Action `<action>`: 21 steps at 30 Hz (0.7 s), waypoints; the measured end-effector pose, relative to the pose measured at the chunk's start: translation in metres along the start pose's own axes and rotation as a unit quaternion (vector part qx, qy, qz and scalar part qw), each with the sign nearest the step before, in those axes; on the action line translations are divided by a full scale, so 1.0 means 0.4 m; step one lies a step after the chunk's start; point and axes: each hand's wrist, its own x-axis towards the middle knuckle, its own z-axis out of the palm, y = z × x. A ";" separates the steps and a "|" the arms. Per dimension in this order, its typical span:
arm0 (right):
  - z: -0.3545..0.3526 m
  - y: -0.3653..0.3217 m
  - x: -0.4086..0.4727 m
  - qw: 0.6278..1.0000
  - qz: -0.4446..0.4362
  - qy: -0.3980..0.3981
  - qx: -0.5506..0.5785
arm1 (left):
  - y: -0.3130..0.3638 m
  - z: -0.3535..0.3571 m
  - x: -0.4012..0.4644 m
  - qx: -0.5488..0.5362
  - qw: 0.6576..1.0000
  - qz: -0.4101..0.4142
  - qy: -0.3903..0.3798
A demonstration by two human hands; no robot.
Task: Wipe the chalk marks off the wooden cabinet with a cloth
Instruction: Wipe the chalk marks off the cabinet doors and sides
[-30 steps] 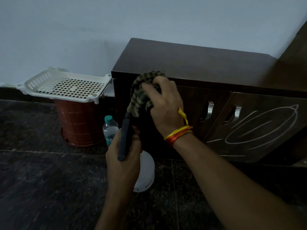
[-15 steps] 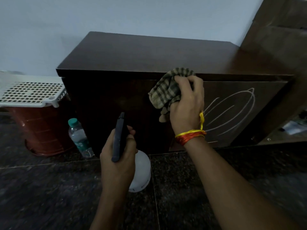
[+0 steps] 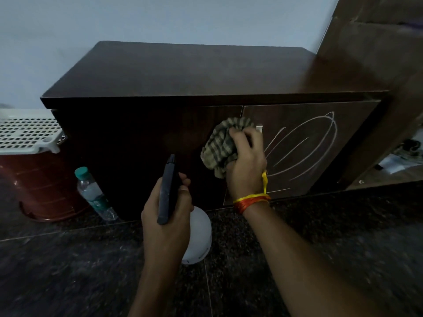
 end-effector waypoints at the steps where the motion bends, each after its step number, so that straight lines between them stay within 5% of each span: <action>1: 0.006 0.007 -0.014 1.000 0.012 -0.006 0.010 | 0.003 0.002 -0.001 0.000 1.000 0.001 -0.001; 8: 0.044 0.045 -0.046 0.999 0.029 0.007 0.030 | -0.008 0.014 0.000 0.001 1.000 0.003 -0.001; 21: 0.149 0.166 -0.264 0.962 0.181 -0.205 -0.019 | -0.051 0.005 0.003 0.032 0.999 -0.016 -0.008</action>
